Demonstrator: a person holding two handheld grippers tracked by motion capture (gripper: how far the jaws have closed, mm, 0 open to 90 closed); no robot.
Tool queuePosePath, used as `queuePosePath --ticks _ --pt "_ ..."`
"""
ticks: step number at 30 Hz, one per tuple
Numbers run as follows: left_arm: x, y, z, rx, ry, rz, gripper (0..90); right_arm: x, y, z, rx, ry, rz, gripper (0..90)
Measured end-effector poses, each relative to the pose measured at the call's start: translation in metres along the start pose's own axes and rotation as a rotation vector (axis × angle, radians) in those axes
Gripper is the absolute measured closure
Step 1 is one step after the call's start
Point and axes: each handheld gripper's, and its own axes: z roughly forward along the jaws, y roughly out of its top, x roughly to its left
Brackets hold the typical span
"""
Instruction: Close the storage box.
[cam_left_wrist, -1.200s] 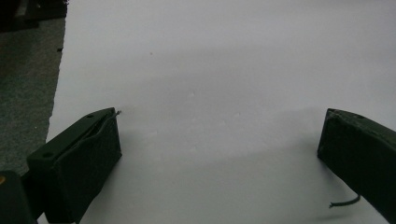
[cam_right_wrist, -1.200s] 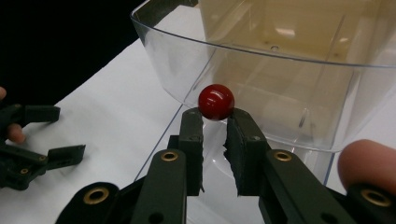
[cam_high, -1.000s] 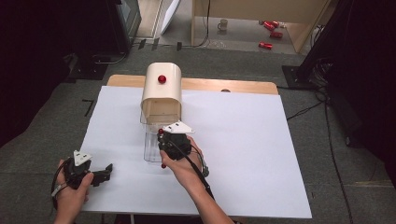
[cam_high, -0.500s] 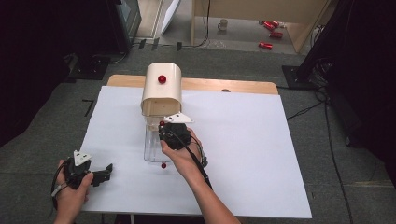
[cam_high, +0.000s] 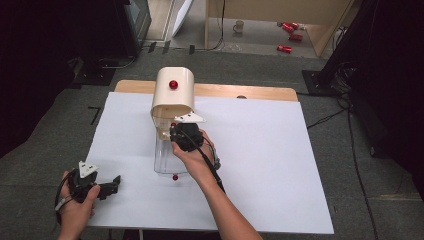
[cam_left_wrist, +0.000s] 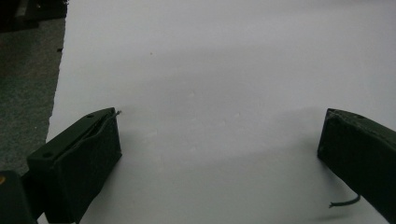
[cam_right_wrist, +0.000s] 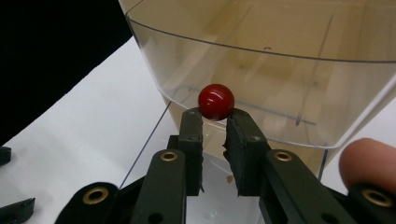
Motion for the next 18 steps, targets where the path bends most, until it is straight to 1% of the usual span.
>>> queuePosePath --ticks 2,4,5,6,9,10,12,13,14,15,17,18 --pt "0.000 0.000 0.000 0.000 0.000 0.000 0.0 0.000 0.000 0.000 0.000 0.004 -0.001 75.9" --pt "0.000 0.000 0.000 0.000 0.000 0.001 0.0 0.000 -0.001 0.000 0.000 0.028 0.001 67.5" --pt "0.000 0.000 0.000 0.000 0.000 0.001 0.0 0.000 -0.001 0.000 0.000 0.028 0.001 67.5" --pt "0.000 0.000 0.000 0.000 0.000 0.001 0.0 -0.001 -0.003 -0.001 -0.003 0.062 0.003 56.3" --pt "0.000 0.000 0.000 0.000 0.000 0.001 0.0 0.001 -0.007 -0.005 -0.005 0.076 -0.009 35.8" --pt "0.000 0.000 0.000 0.001 0.000 0.001 0.0 0.001 -0.007 -0.005 -0.005 0.076 -0.009 35.8" --pt "0.000 0.000 0.000 0.001 0.000 0.001 0.0 0.002 -0.010 -0.008 0.008 0.066 -0.021 16.7" --pt "0.000 0.000 0.000 0.000 -0.001 0.001 0.0 0.003 -0.013 -0.011 0.029 0.061 -0.036 5.5" --pt "0.000 0.000 0.000 0.000 -0.001 0.001 0.0 0.003 -0.013 -0.011 0.029 0.061 -0.036 5.5" --pt "0.000 0.000 0.000 0.001 -0.001 0.001 0.0 0.003 -0.015 -0.013 0.037 0.062 -0.041 0.0" --pt "0.000 0.000 0.000 0.000 0.000 0.000 0.0 0.003 -0.021 -0.018 0.041 0.051 -0.046 0.0" --pt "0.000 0.000 0.000 0.000 0.000 -0.001 0.0 0.003 -0.021 -0.018 0.041 0.051 -0.046 0.0"
